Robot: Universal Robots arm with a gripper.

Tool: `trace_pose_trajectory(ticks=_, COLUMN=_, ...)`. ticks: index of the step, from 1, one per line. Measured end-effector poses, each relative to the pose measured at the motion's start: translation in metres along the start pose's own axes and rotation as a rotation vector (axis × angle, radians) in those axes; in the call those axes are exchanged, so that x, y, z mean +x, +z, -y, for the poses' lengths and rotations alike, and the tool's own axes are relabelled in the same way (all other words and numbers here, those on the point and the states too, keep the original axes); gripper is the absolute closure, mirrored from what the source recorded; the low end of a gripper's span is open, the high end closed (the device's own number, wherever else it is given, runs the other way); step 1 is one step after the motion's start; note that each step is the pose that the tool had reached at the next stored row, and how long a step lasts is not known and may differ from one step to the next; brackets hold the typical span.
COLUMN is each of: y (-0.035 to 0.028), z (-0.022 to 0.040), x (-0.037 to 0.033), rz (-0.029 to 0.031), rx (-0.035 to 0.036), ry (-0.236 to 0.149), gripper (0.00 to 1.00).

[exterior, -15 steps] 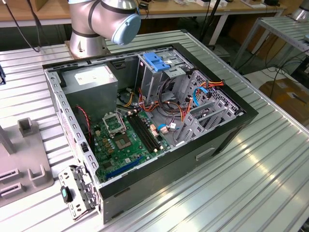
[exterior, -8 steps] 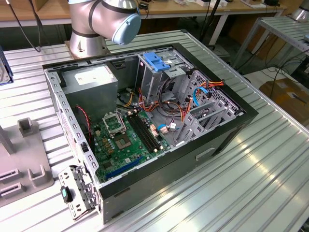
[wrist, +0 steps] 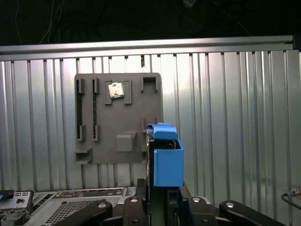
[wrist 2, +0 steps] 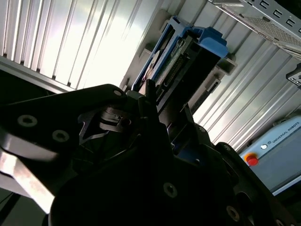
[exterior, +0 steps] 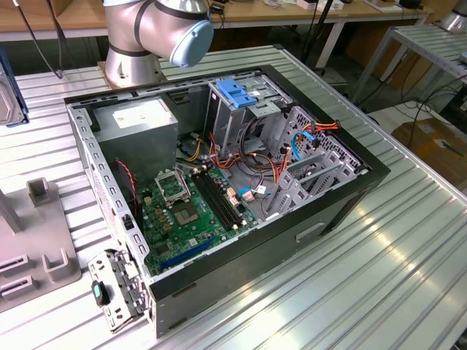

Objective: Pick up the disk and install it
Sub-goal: 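Pick up the disk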

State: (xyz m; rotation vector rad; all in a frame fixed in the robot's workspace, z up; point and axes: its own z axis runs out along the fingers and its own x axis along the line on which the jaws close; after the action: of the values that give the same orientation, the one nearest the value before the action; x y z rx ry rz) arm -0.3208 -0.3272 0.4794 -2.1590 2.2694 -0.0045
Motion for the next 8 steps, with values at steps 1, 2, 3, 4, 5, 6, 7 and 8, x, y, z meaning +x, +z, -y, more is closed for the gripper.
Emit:
trace_pose_trajectory(ticks=1, y=0.0000, z=0.0013, x=-0.0001, rz=0.0000, rx=0.0000, ry=0.000, gripper=0.65)
trace_pose_trajectory(ticks=2, y=0.0000, z=0.0028, x=-0.0002, rz=0.0000, rx=0.0001, ry=0.000, gripper=0.65)
trace_pose_trajectory(ticks=3, y=0.0001, z=0.0040, x=-0.0003, rz=0.0001, rx=0.0001, ry=0.000, gripper=0.65)
trace_pose_trajectory(ticks=4, y=0.0001, z=0.0055, x=-0.0004, rz=0.0000, rx=0.0001, ry=0.000, gripper=0.65)
trace_pose_trajectory(ticks=5, y=0.0001, z=0.0065, x=-0.0004, rz=0.0000, rx=0.0000, ry=0.000, gripper=0.65)
trace_pose_trajectory(ticks=6, y=0.0001, z=0.0070, x=-0.0005, rz=0.0000, rx=0.0000, ry=0.000, gripper=0.65)
trace_pose_trajectory(ticks=7, y=0.0001, z=0.0070, x=-0.0005, rz=0.0000, rx=0.0000, ry=0.000, gripper=0.65)
trace_pose_trajectory(ticks=8, y=-0.0001, z=0.0072, x=-0.0005, rz=0.0000, rx=0.0001, ry=0.000, gripper=0.65)
